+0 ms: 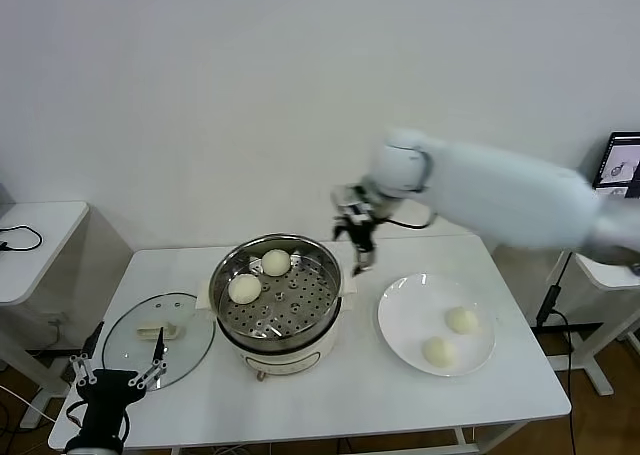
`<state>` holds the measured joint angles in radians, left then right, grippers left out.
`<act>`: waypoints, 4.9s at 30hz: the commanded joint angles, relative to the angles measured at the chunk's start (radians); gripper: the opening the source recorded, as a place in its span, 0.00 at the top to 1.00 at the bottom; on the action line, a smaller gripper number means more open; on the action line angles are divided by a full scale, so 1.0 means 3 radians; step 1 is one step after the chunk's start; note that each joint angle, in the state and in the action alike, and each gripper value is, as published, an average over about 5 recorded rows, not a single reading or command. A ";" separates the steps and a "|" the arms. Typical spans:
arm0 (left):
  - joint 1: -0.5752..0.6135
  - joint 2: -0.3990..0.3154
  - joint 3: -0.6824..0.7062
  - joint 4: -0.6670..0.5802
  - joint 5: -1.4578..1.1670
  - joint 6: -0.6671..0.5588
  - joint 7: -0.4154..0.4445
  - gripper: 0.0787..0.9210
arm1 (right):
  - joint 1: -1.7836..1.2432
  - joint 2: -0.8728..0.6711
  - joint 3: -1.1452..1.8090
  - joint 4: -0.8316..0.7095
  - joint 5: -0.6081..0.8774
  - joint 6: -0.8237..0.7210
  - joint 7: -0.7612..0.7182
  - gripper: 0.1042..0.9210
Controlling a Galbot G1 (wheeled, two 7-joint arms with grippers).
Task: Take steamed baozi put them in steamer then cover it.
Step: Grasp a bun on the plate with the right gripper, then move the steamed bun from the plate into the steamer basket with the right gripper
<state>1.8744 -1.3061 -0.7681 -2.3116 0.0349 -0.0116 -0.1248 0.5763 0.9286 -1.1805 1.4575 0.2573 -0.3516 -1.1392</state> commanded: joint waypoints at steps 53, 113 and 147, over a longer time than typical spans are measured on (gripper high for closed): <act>0.0011 -0.0091 0.0055 0.0048 0.0119 0.0013 -0.0001 0.12 | -0.2282 -0.0915 0.1169 -0.0070 -0.1399 0.0262 0.0094 0.28; -0.0003 -0.0125 -0.0116 -0.0012 0.0038 0.0001 0.0002 0.12 | -0.0330 0.1509 -0.0128 -0.0628 -0.0673 0.1379 0.0454 0.35; -0.0013 -0.0156 -0.0125 0.0005 0.0030 -0.0007 -0.0007 0.12 | -0.0394 0.1605 -0.0271 -0.0639 -0.1052 0.2000 0.0509 0.20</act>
<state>1.8704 -1.3539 -0.8052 -2.3104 0.0441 -0.0135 -0.1264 0.4416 1.4113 -1.2621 1.2593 -0.0569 0.2240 -0.9874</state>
